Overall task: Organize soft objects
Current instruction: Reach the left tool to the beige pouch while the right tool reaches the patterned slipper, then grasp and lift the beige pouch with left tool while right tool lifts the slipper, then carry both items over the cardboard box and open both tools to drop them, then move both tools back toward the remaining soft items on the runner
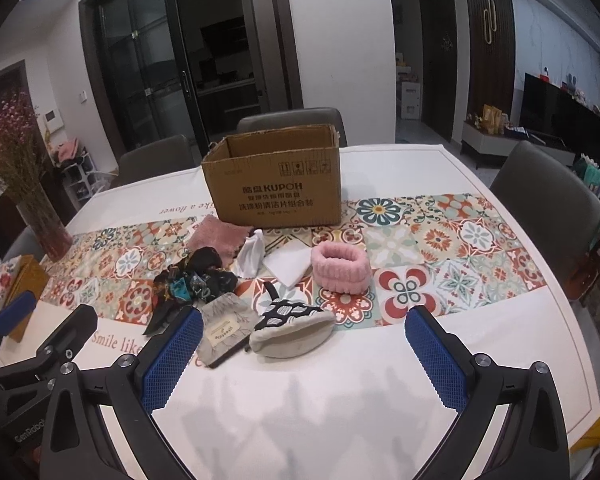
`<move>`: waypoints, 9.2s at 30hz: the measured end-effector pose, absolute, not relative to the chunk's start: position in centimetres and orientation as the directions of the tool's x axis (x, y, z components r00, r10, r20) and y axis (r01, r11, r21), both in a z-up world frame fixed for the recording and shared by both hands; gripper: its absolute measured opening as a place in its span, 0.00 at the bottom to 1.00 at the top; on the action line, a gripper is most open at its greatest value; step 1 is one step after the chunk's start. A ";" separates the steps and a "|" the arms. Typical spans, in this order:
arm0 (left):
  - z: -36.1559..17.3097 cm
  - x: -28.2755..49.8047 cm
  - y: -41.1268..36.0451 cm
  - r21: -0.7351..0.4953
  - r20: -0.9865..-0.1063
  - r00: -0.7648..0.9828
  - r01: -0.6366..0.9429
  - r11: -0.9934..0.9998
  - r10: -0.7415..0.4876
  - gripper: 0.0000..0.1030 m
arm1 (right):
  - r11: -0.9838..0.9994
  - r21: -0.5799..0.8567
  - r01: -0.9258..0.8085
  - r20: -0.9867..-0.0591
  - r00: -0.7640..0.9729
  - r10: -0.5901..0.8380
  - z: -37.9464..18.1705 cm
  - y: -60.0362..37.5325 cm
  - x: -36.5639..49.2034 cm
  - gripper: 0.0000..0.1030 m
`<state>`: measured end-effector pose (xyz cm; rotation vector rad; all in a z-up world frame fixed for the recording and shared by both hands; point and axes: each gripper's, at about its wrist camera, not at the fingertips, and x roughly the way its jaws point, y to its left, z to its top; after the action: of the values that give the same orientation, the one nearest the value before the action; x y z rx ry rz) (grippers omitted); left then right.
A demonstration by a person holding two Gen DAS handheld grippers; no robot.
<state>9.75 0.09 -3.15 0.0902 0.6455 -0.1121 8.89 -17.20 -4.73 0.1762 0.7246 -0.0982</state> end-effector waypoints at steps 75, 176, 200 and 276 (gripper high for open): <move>-18.6 20.6 -1.2 -0.140 -0.817 0.562 0.025 0.990 -0.129 0.13 | 0.961 0.254 0.113 -0.805 0.575 0.145 -18.9 -18.9 20.3 0.43; -3.5 43.1 -8.8 -0.071 -0.519 0.827 0.208 0.975 -0.214 0.13 | 0.995 0.070 0.074 -0.542 0.840 -0.025 -4.0 -22.8 40.8 0.41; -2.5 40.5 -8.1 -0.013 -0.509 0.838 0.222 0.975 -0.197 0.55 | 0.994 0.042 0.099 -0.550 0.833 -0.059 -3.0 -22.7 39.0 0.64; -11.3 29.0 -5.5 0.084 -0.648 0.738 0.315 0.945 -0.189 0.62 | 0.958 0.049 0.282 -0.710 0.684 -0.165 -12.5 -20.3 24.3 0.85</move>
<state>28.98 -5.47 -11.32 0.1937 0.6872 -0.2784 24.30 -20.33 -12.54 0.1594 0.7787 -0.2512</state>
